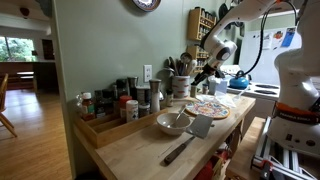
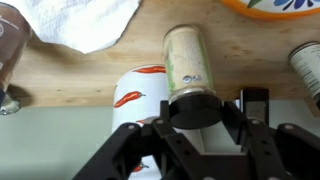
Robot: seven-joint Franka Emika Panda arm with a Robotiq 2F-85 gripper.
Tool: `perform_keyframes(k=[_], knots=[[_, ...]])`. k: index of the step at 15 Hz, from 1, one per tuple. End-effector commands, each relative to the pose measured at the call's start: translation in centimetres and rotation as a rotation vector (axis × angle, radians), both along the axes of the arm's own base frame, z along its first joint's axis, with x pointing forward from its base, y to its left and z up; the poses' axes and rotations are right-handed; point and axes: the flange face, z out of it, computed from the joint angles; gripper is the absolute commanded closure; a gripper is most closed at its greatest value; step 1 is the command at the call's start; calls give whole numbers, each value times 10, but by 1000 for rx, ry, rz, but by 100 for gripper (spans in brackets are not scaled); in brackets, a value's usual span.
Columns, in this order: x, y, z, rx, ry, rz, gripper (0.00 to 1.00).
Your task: Put the salt shaker on the table
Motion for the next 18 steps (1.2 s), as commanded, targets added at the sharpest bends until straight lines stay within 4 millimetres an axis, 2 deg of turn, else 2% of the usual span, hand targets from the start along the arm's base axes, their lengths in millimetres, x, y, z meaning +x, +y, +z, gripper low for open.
perform_keyframes(k=[1,5,9,10,11,14,18], knots=[[14,-7,-19,12,-8,2,69],[20,-11,-38,6,-15,-4,69],[29,-13,-43,4,-41,-11,69],[30,-14,-43,0,-48,-12,19],[30,-15,-43,-1,-46,-13,19],[24,-19,-46,-12,-16,0,1],[10,-25,-46,-4,28,48,0]])
